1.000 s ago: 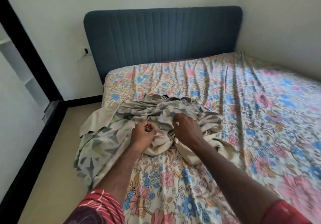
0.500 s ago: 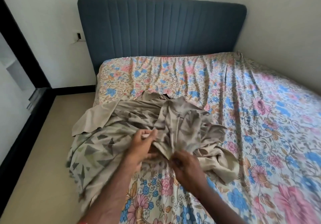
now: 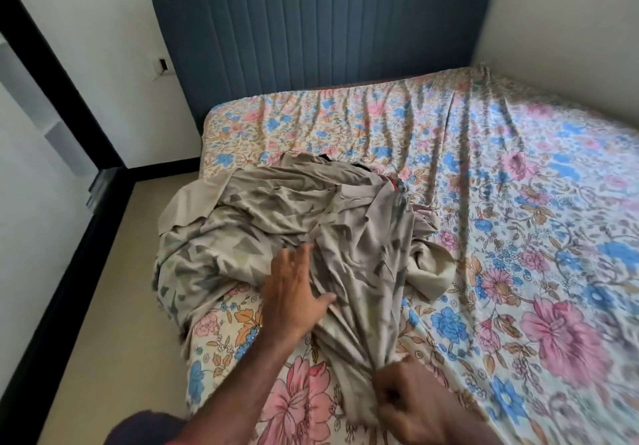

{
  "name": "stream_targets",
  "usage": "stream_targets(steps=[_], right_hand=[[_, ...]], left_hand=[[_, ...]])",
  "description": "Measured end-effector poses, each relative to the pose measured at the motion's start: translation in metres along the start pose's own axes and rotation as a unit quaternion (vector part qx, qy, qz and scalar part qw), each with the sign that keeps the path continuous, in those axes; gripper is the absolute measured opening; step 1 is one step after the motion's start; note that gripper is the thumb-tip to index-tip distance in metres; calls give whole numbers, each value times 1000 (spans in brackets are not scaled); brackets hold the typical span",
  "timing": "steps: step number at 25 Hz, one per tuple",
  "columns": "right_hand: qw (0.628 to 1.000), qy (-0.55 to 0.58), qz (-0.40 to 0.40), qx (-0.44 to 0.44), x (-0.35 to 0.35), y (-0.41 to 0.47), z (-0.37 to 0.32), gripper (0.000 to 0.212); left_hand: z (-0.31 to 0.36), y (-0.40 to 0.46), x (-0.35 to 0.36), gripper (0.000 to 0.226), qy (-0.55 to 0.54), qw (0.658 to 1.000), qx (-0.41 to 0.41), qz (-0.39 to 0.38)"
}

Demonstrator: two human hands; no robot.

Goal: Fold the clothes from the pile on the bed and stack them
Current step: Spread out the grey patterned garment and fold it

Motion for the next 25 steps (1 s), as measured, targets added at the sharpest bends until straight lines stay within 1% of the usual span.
stream_targets(steps=[2, 4, 5, 6, 7, 8, 9, 10, 11, 12, 13, 14, 15, 16, 17, 18, 19, 21, 22, 23, 25], right_hand=[[996, -59, 22, 65, -6, -12, 12, 22], [984, -101, 53, 140, -15, -16, 17, 22], [979, -114, 57, 159, -18, -16, 14, 19], [977, -120, 57, 166, -21, -11, 7, 17], [978, -107, 80, 163, -23, -1, -3, 14], [977, -79, 132, 152, -27, 8, -15, 11], [970, -42, 201, 130, -32, 20, -25, 9], [958, -15, 266, 101, -38, 35, -32, 18], [949, -4, 304, 79, -44, 53, -37, 34], [949, 0, 306, 75, -49, 75, -37, 50], [955, 0, 282, 92, -53, 97, -36, 62], [960, -12, 255, 114, -55, 118, -31, 67], [963, -30, 234, 131, -55, 134, -25, 59], [963, -55, 225, 135, -53, 143, -21, 43], [965, -64, 224, 120, -50, 143, -18, 28], [967, -60, 230, 88, -45, 134, -15, 19], [967, -47, 244, 50, -40, 119, -12, 14], [953, -27, 301, 4, -32, 81, -7, 8], [945, -10, 327, 9, -29, 64, -1, 11], [940, 12, 340, 24, -28, 51, 6, 20], [940, 35, 337, 44, -24, 39, 18, 43]], left_hand=[[7, 2, 0, 97, 10, 999, 10, -49], [6, 0, 10, 97, 12, 992, -8, -128], [5, -2, 16, 100, 7, 986, -18, -164], [3, -2, 21, 102, -2, 983, -23, -181], [2, -3, 24, 100, -3, 983, -21, -183], [1, -5, 26, 94, 7, 984, -9, -179], [0, -5, 27, 82, 23, 984, 6, -178], [0, -7, 28, 70, 38, 983, 18, -180], [-1, -10, 29, 59, 48, 982, 22, -183], [-1, -14, 28, 51, 47, 981, 26, -187], [-1, -18, 27, 43, 32, 980, 29, -196], [-2, -21, 25, 37, 3, 977, 38, -209], [-4, -24, 23, 32, -45, 973, 41, -221], [-7, -25, 20, 27, -108, 968, 26, -224], [-8, -25, 13, 25, -163, 964, 0, -210], [-9, -22, 5, 25, -204, 963, -26, -176], [-11, -16, -3, 25, -225, 966, -42, -122], [-15, 2, -10, 25, -211, 976, -38, -23], [-12, 12, -11, 25, -192, 981, -34, 2], [-7, 21, -8, 25, -183, 982, -41, 14], [12, 33, -4, 33, -191, 977, -90, 39]])
Point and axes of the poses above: each hand's wrist, its own y-axis towards the middle knuckle, its own x-axis out of the palm, z = x × y, the point moved 2 cm from there along y, towards the middle knuckle, and after that the axes turned 2 degrees about z, right-handed, at the moved point
